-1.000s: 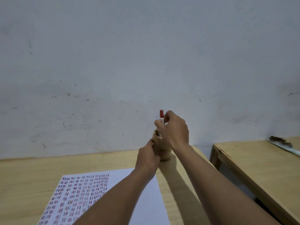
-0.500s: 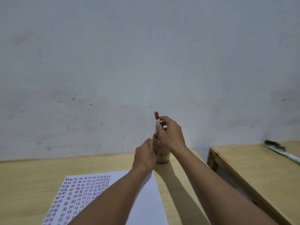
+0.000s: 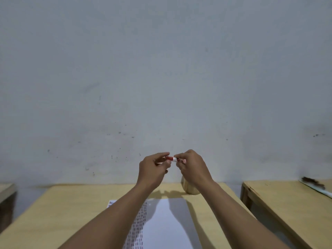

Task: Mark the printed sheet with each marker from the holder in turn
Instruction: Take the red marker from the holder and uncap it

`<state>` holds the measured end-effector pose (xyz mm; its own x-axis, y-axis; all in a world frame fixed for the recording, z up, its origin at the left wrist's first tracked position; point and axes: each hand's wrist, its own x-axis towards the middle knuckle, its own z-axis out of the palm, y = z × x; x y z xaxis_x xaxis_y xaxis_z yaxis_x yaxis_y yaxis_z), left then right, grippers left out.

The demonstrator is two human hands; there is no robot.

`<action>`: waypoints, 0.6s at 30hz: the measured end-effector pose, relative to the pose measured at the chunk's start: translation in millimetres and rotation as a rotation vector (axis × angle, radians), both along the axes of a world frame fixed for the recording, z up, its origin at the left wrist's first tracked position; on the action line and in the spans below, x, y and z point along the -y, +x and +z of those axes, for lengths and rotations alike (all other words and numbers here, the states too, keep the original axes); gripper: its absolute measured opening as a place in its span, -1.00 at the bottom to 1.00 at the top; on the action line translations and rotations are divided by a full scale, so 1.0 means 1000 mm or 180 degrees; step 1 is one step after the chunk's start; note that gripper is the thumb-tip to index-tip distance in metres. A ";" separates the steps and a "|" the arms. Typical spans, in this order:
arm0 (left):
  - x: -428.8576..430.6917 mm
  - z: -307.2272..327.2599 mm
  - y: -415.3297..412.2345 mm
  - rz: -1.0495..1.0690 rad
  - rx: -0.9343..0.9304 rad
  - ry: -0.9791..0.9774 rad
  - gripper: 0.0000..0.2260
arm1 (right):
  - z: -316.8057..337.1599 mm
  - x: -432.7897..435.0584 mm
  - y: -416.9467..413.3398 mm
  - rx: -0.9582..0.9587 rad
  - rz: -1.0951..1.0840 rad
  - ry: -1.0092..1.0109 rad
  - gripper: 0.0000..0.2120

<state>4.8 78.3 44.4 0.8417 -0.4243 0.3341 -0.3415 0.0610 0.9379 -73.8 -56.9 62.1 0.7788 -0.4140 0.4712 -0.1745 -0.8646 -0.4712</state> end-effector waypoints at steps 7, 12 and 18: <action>-0.031 0.017 -0.008 -0.0057 -0.0313 -0.0511 -0.88 | 0.013 -0.051 -0.019 0.0770 0.0068 0.0489 -0.73; -0.044 0.022 -0.010 -0.0128 -0.0551 -0.0672 -0.88 | 0.008 -0.089 -0.027 0.0914 -0.0333 0.2779 -0.70; -0.064 0.020 -0.011 -0.0444 -0.0455 -0.0248 -0.88 | 0.005 -0.098 -0.019 0.1596 0.0666 0.5523 -0.86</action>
